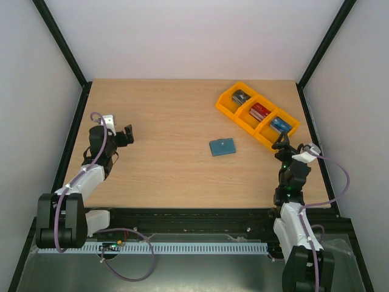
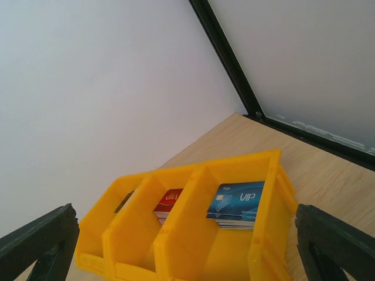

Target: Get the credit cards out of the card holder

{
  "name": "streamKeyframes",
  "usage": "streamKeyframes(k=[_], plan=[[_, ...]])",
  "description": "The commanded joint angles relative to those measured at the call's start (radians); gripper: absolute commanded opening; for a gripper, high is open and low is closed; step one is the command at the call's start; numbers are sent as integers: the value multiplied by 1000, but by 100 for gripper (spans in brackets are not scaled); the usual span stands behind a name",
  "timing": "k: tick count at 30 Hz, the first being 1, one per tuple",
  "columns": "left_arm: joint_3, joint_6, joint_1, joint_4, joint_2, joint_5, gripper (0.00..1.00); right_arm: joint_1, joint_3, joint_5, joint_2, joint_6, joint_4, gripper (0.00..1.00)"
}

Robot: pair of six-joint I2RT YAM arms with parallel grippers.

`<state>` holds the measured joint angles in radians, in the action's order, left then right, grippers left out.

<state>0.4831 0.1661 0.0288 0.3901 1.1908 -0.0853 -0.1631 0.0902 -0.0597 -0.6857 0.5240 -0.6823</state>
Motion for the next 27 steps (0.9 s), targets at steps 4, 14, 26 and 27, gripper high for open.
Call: streamKeyframes(k=[4, 14, 26, 27], plan=[[83, -135, 16, -93, -3, -37, 99, 2, 46, -10, 20, 105, -26, 99], [405, -375, 57, -492, -13, -196, 100, 11, 345, -468, -250, 332, -35, 100], [606, -687, -18, -964, -4, -328, 100, 470, 855, 10, -682, -100, 1135, 77], [592, -691, -19, -956, -14, -323, 100, 477, 840, 10, -705, -108, 1141, 75]])
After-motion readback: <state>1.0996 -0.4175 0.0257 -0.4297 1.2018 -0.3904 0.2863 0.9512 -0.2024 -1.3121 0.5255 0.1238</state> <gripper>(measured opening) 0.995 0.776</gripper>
